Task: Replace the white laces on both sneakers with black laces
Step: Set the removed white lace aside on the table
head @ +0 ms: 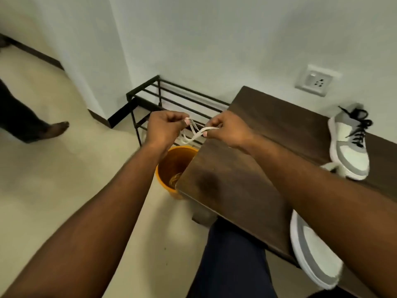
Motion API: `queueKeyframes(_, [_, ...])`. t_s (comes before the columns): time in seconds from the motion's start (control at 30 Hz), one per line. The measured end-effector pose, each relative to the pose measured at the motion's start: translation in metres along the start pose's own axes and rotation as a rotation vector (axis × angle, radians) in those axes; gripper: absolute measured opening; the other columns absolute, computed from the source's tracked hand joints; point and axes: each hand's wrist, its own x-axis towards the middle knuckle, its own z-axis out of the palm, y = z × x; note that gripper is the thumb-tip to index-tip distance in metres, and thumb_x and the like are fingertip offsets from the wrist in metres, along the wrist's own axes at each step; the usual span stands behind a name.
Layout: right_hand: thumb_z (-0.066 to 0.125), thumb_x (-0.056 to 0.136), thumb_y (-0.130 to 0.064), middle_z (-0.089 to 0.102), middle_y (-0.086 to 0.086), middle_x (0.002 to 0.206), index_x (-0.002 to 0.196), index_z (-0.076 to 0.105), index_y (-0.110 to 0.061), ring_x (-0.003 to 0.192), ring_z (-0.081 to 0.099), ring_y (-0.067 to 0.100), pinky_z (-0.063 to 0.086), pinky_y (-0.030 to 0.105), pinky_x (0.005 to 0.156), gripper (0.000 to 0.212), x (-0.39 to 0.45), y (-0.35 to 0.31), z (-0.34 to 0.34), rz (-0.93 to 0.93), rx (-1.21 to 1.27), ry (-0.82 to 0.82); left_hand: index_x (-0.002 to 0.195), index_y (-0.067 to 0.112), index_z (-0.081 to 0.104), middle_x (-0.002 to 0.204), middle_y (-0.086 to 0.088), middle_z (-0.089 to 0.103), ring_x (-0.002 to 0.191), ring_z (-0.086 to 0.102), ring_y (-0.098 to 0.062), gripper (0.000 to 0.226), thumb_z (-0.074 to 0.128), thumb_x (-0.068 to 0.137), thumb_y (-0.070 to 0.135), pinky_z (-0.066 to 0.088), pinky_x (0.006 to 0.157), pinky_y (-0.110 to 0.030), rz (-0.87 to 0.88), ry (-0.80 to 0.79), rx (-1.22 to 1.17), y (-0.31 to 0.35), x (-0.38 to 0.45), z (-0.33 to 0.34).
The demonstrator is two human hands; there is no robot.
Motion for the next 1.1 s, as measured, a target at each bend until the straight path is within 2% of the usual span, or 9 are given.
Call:
queueKeyframes(0.13, [0.074, 0.082, -0.021, 0.071, 0.001, 0.09, 0.09, 0.077, -0.017, 0.081, 0.064, 0.015, 0.049, 0.031, 0.068, 0.01, 0.054, -0.012, 0.039, -0.056, -0.285, -0.024, 0.096, 0.01, 0.075, 0.086, -0.003, 0.074, 0.07, 0.065, -0.004, 0.011, 0.073, 0.085, 0.008, 0.049, 0.061, -0.017, -0.04, 0.061, 0.066, -0.04, 0.033, -0.017])
queueKeyframes(0.23, [0.074, 0.083, -0.019, 0.07, 0.0, 0.093, 0.096, 0.076, -0.014, 0.087, 0.063, 0.014, 0.043, 0.026, 0.068, 0.014, 0.086, -0.008, 0.07, -0.015, -0.311, -0.146, 0.086, 0.017, 0.074, 0.082, -0.004, 0.073, 0.073, 0.067, -0.012, 0.011, 0.074, 0.084, 0.006, 0.052, 0.065, -0.024, -0.073, 0.086, 0.09, -0.073, 0.057, -0.026])
queueKeyframes(0.3, [0.075, 0.081, -0.016, 0.071, 0.0, 0.093, 0.094, 0.076, -0.014, 0.088, 0.064, 0.014, 0.049, 0.027, 0.071, 0.012, 0.099, 0.0, 0.086, 0.017, -0.306, -0.164, 0.082, 0.019, 0.072, 0.079, -0.003, 0.072, 0.072, 0.069, -0.014, 0.015, 0.074, 0.083, 0.004, 0.055, 0.066, -0.025, -0.091, 0.089, 0.127, -0.09, 0.067, -0.026])
queueKeyframes(0.43, [0.072, 0.083, -0.015, 0.07, 0.002, 0.094, 0.092, 0.073, -0.017, 0.085, 0.064, 0.015, 0.052, 0.028, 0.07, 0.009, 0.118, 0.025, 0.122, 0.097, -0.322, -0.15, 0.096, 0.008, 0.073, 0.086, -0.007, 0.073, 0.08, 0.072, -0.018, 0.01, 0.071, 0.087, 0.007, 0.061, 0.075, -0.033, -0.143, 0.118, 0.146, -0.123, 0.085, -0.024])
queueKeyframes(0.6, [0.066, 0.088, -0.007, 0.06, 0.007, 0.125, 0.124, 0.062, -0.015, 0.112, 0.059, 0.021, 0.05, 0.03, 0.092, 0.038, 0.12, 0.048, 0.143, 0.133, -0.343, -0.163, 0.116, 0.008, 0.07, 0.119, -0.008, 0.069, 0.105, 0.066, -0.019, 0.025, 0.065, 0.092, 0.015, 0.057, 0.09, -0.038, -0.266, 0.012, 0.284, -0.153, 0.097, -0.021])
queueKeyframes(0.8, [0.061, 0.09, -0.004, 0.061, 0.011, 0.121, 0.12, 0.063, -0.009, 0.11, 0.059, 0.023, 0.05, 0.036, 0.097, 0.03, 0.122, 0.053, 0.144, 0.139, -0.398, -0.207, 0.118, 0.008, 0.07, 0.121, -0.01, 0.067, 0.109, 0.064, -0.025, 0.029, 0.056, 0.093, 0.003, 0.056, 0.091, -0.037, -0.291, 0.017, 0.393, -0.163, 0.091, -0.016])
queueKeyframes(0.87, [0.06, 0.091, -0.005, 0.061, 0.01, 0.122, 0.12, 0.064, -0.01, 0.11, 0.058, 0.022, 0.05, 0.034, 0.097, 0.029, 0.115, 0.055, 0.138, 0.11, -0.379, -0.171, 0.123, 0.007, 0.067, 0.125, -0.01, 0.065, 0.112, 0.062, -0.025, 0.032, 0.054, 0.094, 0.004, 0.054, 0.091, -0.032, -0.258, -0.011, 0.4, -0.155, 0.085, -0.006])
queueKeyframes(1.0, [0.059, 0.092, -0.009, 0.06, 0.008, 0.127, 0.124, 0.062, -0.012, 0.117, 0.056, 0.022, 0.047, 0.032, 0.101, 0.032, 0.099, 0.057, 0.112, 0.072, -0.36, -0.09, 0.127, 0.007, 0.064, 0.13, -0.01, 0.063, 0.121, 0.058, -0.022, 0.032, 0.057, 0.095, 0.008, 0.049, 0.103, -0.038, -0.139, -0.031, 0.4, -0.128, 0.072, 0.019])
queueKeyframes(1.1, [0.06, 0.09, -0.011, 0.065, 0.008, 0.12, 0.117, 0.067, -0.013, 0.112, 0.059, 0.023, 0.046, 0.03, 0.096, 0.028, 0.078, 0.066, 0.076, 0.078, -0.372, -0.013, 0.123, 0.007, 0.066, 0.124, -0.009, 0.067, 0.118, 0.061, -0.019, 0.031, 0.06, 0.093, 0.007, 0.048, 0.104, -0.035, -0.07, -0.055, 0.373, -0.104, 0.055, 0.05])
